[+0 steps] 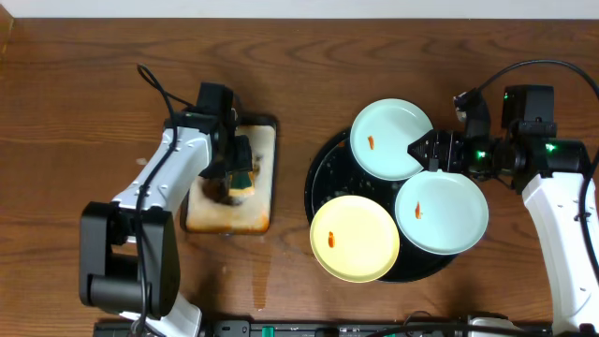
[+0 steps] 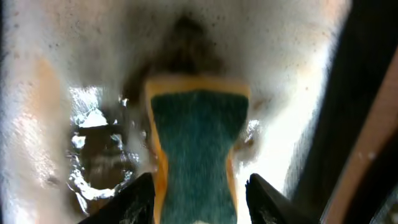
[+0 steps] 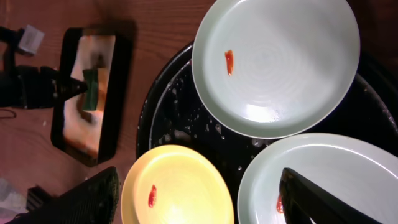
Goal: Clean dirty plates on tray and stack at the side
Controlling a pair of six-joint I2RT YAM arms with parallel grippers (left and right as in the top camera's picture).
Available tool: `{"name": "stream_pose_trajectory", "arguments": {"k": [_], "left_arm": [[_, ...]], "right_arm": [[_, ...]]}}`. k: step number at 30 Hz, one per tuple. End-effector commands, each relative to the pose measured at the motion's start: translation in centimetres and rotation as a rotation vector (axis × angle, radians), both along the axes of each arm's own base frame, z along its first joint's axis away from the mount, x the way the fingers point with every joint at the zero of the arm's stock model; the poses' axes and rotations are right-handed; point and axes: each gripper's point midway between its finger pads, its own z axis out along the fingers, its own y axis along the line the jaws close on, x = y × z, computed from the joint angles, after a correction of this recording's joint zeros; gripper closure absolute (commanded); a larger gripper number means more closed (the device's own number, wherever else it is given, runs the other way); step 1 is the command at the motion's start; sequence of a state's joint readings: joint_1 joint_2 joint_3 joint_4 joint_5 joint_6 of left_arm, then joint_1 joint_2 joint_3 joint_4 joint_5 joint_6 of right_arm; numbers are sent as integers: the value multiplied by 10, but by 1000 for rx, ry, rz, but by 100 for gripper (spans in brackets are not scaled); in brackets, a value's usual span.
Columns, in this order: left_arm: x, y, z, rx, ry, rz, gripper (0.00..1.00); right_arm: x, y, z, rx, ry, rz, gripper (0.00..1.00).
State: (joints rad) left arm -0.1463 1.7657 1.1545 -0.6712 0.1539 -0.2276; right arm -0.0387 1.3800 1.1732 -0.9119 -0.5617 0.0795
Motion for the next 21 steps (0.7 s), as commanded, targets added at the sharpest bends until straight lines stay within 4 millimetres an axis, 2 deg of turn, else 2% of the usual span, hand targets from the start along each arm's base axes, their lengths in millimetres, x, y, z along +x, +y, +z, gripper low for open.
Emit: {"name": "stream_pose_trajectory", "arguments": {"k": [1,4,6,7,10,13,16,18,21], "left_arm": [[-4,6,-19,41,25,-9,51],[-5,5,-26,42,30,-12,61],[-5,2,-31,42,32,-19,73],[-4,0,-34,43,32,-25,75],[-6,-4,-44,56,49,-43,77],[-9,0,-57,130,72,-56,76],[-10,-2,-67,158,80,-71,85],[-10,-3,-68,159,82,-75,92],[-9,-4,-63,157,73,-75,93]], "right_arm": [[1,6,8,12,-18,15,20],[1,6,8,12,-18,14,20],[1,6,8,11,-18,15,20],[1,6,8,12,-18,14,20],[2,6,8,12,-19,14,20],[2,6,8,12,-21,14,20],[2,6,9,11,-23,15,19],[2,6,9,11,-23,14,20],[3,6,9,12,-25,15,20]]}}
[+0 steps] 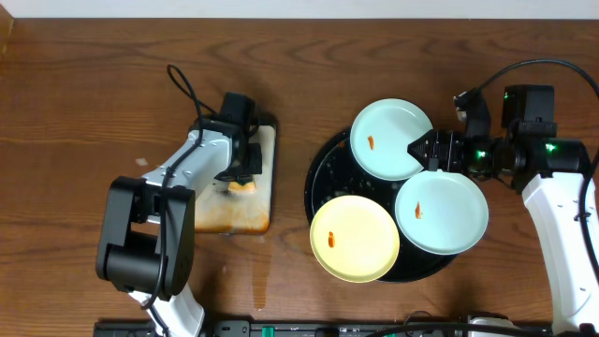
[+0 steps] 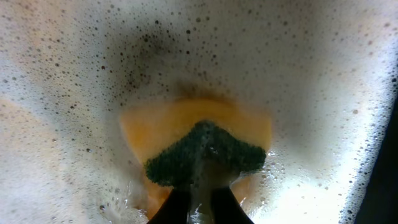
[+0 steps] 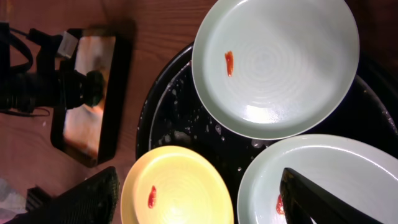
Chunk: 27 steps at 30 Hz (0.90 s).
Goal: Clean dirty plates on tray and stack at the side
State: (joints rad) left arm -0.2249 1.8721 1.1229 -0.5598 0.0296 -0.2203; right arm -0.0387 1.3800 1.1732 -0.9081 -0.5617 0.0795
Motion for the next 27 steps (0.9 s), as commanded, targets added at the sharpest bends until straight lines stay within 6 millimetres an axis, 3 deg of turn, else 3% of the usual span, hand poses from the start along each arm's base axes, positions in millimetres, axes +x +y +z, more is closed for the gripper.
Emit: {"name": "stream_pose_trajectory", "arguments": {"k": [1,4,12,16,19,27], "left_arm": [[-12,4,-19,31,63,-8,92],[-7,2,2,22,32,0,92],[7,-1,83,-15,-129,0,93],[9,-2,109,-29,-190,0,92],[9,-1,116,-33,-210,0,92],[9,2,112,-4,-205,4,93]], "right_arm": [[2,6,8,12,-22,15,19],[2,6,8,12,-22,15,19],[7,-12,0,-89,-18,-45,19],[12,-17,0,-118,-32,-68,19],[18,-22,1,-138,-51,-96,20],[31,-31,6,-179,-109,-128,21]]}}
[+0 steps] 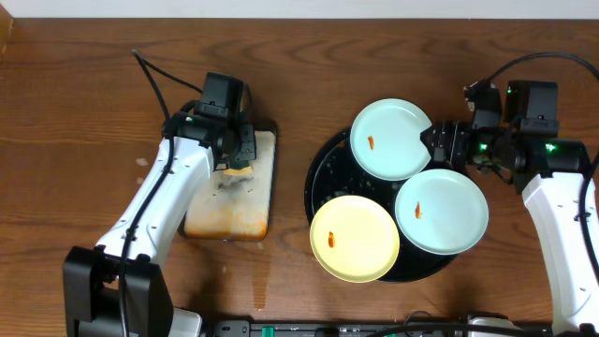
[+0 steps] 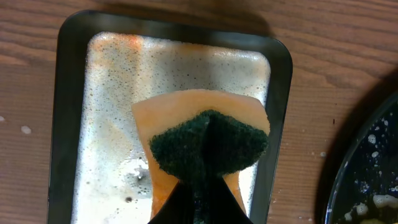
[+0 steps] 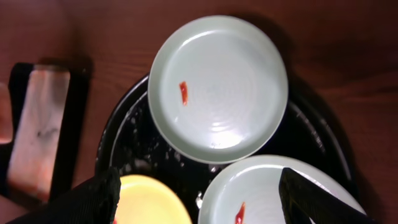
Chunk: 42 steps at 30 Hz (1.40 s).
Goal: Clean dirty plates on tray and stack at the side
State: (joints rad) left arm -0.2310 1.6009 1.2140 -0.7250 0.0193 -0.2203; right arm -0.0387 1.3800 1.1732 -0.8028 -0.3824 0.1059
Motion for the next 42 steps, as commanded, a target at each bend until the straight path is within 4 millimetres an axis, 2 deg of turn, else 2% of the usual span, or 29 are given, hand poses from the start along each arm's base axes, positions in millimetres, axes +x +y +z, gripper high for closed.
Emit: {"name": "stream_pose_trajectory", "arguments": {"k": [1,8,14,26,29,32,37,42], "left_arm": [[2,6,-2,44,-4,15,92],[-29,15,-52,83,190,65,92],[-45,17,-88,98,333,112,93],[-52,11,-137,73,404,139,92],[-52,11,-135,73,403,135,93],[-47,10,-123,65,377,135,93],[-21,4,-74,36,267,114,93],[1,-4,-27,13,172,88,93]], "right_arm": [[6,-4,6,-38,-25,-25,21],[3,-4,5,-39,-12,-25,21],[3,-4,4,-39,-9,-25,21],[1,-4,3,-38,-1,-25,21],[1,-4,3,-38,0,-25,21],[1,-4,3,-39,-1,-25,21],[0,-4,-1,-42,7,-27,20],[4,-11,-16,-73,43,-45,21]]}}
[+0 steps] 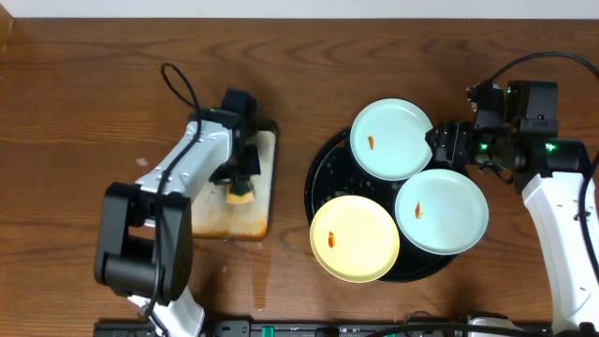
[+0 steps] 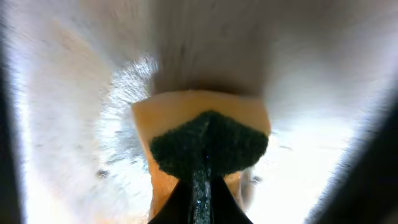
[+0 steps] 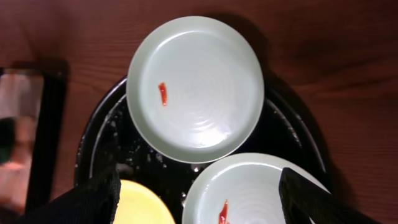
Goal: Clean dirty plates on tray and stack at the side
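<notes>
A round black tray (image 1: pixel 323 178) carries three plates, each with a red smear: a pale green plate (image 1: pixel 391 139) at the back, a second pale green plate (image 1: pixel 442 212) on the right, and a yellow plate (image 1: pixel 354 238) in front. My left gripper (image 2: pixel 200 202) is shut on a yellow sponge with a green scouring side (image 2: pixel 199 118), low in the foamy water of the soap tray (image 1: pixel 211 215). My right gripper (image 3: pixel 199 180) hangs open high over the black tray, above the gap between the two green plates (image 3: pixel 196 87), (image 3: pixel 255 193), touching nothing.
The rectangular soap tray with its dark rim (image 1: pixel 271 126) lies left of the black tray on the brown wooden table (image 1: pixel 75 94). Soapy drops speckle the black tray's floor (image 3: pixel 118 155). A wet streak marks the table in front (image 1: pixel 262 281).
My left gripper held the sponge raised above the soap tray; now the sponge is down in the foam, nearer the tray's front half. The right gripper shifted slightly and stays open.
First my left gripper was open around the sponge in the soap tray. Then it was shut on it in the foam, then raised above the tray, and now it is down in the foam again. The right gripper stayed open and ended up higher over the plates.
</notes>
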Controlling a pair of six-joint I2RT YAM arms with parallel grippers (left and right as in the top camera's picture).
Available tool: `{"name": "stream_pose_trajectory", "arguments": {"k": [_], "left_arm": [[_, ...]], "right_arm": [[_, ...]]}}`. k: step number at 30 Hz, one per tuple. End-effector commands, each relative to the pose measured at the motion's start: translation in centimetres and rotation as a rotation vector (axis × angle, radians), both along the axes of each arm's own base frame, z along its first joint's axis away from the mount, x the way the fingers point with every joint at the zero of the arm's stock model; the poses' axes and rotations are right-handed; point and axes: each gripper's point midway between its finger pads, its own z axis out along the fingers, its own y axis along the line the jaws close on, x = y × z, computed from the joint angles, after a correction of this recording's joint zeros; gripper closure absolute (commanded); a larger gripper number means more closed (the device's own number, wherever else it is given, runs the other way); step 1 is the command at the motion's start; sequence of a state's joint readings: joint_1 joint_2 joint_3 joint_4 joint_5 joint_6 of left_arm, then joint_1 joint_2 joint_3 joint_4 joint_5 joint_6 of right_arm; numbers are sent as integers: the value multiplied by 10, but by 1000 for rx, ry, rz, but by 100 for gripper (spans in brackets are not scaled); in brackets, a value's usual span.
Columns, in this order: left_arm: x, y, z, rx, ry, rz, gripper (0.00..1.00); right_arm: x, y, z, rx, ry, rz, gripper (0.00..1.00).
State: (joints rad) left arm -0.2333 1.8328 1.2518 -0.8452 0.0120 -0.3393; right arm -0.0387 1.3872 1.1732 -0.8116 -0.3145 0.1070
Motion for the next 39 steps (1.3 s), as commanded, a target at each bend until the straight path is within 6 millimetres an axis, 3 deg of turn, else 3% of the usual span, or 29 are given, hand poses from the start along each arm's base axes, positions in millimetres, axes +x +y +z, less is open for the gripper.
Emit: {"name": "stream_pose_trajectory", "arguments": {"k": [1,5,10,12,15,18,20,26,29,32,39], "left_arm": [[31,-14,54,-41,-150,-32,93],[52,-47,91,-75,-256,-102,93],[67,-119,131,-161,-414,-207,93],[68,-146,137,-207,-461,-213,93],[72,-182,140,-281,-509,-186,92],[73,-222,140,-397,-533,-183,93],[71,-245,135,-450,-531,-196,93],[71,-275,98,-455,-502,-219,93],[72,-283,84,-454,-491,-226,93],[71,-290,68,-450,-475,-236,93],[67,-311,35,-495,-425,-249,93]], "right_arm": [[5,0,-12,-16,30,-9,22],[19,0,-24,-17,29,-9,25],[47,-12,-41,-109,-23,6,32],[59,-15,-50,-156,-52,57,31],[73,-15,-69,-209,-73,141,46],[77,-18,-97,-236,-30,177,52],[76,-21,-118,-249,15,183,54],[85,-21,-151,-249,38,195,64],[89,-21,-155,-248,31,194,67],[89,-20,-156,-246,29,195,78],[88,-19,-157,-245,35,198,76]]}}
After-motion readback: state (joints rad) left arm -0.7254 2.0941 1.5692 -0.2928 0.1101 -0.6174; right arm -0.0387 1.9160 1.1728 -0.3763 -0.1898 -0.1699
